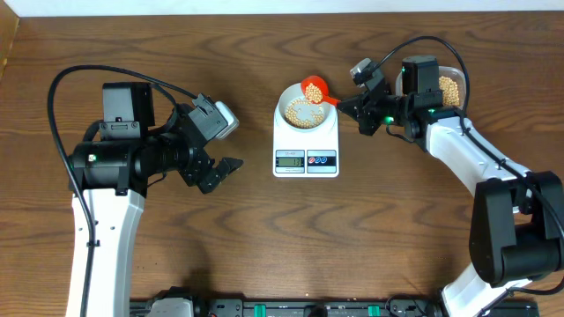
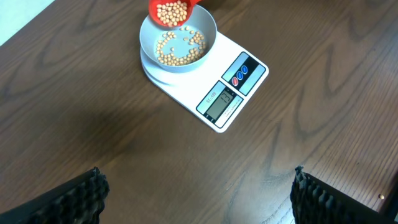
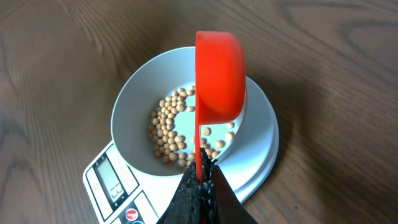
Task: Scoop item into bowl and weigh 50g on scale
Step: 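Tip the red scoop with the right gripper to pour soybeans into bowl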
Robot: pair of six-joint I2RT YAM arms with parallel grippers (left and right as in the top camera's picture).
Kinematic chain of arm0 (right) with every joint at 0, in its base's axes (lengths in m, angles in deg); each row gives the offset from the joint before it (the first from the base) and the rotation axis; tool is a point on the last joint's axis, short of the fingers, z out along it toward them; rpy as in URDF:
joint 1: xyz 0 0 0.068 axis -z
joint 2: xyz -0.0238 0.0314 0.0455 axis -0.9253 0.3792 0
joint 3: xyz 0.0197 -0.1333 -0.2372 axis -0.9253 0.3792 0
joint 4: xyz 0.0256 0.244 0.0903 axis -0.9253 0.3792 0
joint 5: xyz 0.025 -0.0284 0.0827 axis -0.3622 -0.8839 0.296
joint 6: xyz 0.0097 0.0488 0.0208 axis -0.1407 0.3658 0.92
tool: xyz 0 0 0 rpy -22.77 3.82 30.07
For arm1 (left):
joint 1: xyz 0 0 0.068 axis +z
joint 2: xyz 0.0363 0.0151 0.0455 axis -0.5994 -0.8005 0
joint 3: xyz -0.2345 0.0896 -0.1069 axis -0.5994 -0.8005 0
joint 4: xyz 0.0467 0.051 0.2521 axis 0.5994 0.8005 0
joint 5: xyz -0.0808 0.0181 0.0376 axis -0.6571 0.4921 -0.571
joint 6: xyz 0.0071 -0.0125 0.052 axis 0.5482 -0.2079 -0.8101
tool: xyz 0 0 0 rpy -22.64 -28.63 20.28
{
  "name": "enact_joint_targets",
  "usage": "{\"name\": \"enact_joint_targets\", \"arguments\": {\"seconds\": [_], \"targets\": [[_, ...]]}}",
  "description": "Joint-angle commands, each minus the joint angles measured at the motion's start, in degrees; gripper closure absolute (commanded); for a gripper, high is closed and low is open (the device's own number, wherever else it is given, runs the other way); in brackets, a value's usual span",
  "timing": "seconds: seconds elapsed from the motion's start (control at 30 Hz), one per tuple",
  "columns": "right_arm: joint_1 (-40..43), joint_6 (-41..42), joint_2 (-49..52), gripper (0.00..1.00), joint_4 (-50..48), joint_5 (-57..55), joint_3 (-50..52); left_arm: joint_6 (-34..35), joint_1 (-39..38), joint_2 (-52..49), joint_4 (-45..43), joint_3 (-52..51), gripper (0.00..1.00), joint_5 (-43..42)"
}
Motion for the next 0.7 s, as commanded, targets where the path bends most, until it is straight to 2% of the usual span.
{"name": "enact_joint_targets", "arguments": {"seconds": [0.0,0.67], "targets": [[-0.6,-1.8,-1.9,0.99,-0.1,-0.5,-0.3,0.5,0.2,-0.3,0.0,0.9,0.04,0.3],[-0.9,-1.4,-3.6,0.99,0.2,-0.3,-0.3,0.5,0.2,-0.4,0.0,0.9,0.04,0.3]]}}
